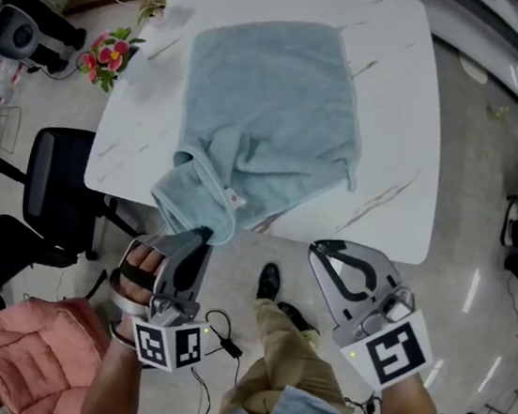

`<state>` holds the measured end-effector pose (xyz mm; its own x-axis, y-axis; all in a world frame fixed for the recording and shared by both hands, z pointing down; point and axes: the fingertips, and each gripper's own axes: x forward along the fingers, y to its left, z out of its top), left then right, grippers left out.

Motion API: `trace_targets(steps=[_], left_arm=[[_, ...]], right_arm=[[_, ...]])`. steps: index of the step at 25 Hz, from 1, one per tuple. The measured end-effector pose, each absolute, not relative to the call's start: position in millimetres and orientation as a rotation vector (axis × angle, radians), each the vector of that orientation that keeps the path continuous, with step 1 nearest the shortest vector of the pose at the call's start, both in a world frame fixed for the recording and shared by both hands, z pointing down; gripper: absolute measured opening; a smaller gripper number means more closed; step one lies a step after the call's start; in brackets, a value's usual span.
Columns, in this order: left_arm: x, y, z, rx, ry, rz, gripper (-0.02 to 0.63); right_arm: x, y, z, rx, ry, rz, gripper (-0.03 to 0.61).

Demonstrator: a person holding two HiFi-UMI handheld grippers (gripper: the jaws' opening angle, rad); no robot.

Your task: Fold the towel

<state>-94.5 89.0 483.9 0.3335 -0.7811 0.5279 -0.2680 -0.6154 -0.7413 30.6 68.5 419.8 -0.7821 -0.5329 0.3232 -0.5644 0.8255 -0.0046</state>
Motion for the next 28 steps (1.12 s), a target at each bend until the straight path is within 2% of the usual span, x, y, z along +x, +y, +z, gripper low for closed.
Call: trace_targets(steps=[5, 14, 22, 26, 28], left_arm=[[-90, 92, 459, -2.320, 0.985, -1.200, 0.017], [-86, 76, 348, -2.583, 1.194, -0.988, 0.017], [-76, 57, 309, -2.697, 1.383, -0.860, 0.017], [-72, 46, 296, -2.754, 1.423, -0.801, 0.017], [-71, 41, 291, -2.777, 1.448, -0.776, 0.017]], right_arm=[[28, 77, 413, 0.815, -2.714, 0.139, 0.015], [16, 98, 398, 0.731, -2.737, 0.101, 0.015], [-6, 116, 412, 0.644, -2.738, 0.100, 0.019], [-32, 124, 416, 0.592, -2.773, 0.028, 0.056], [-44, 126, 421, 0.578, -2.771, -0.002, 0.106]])
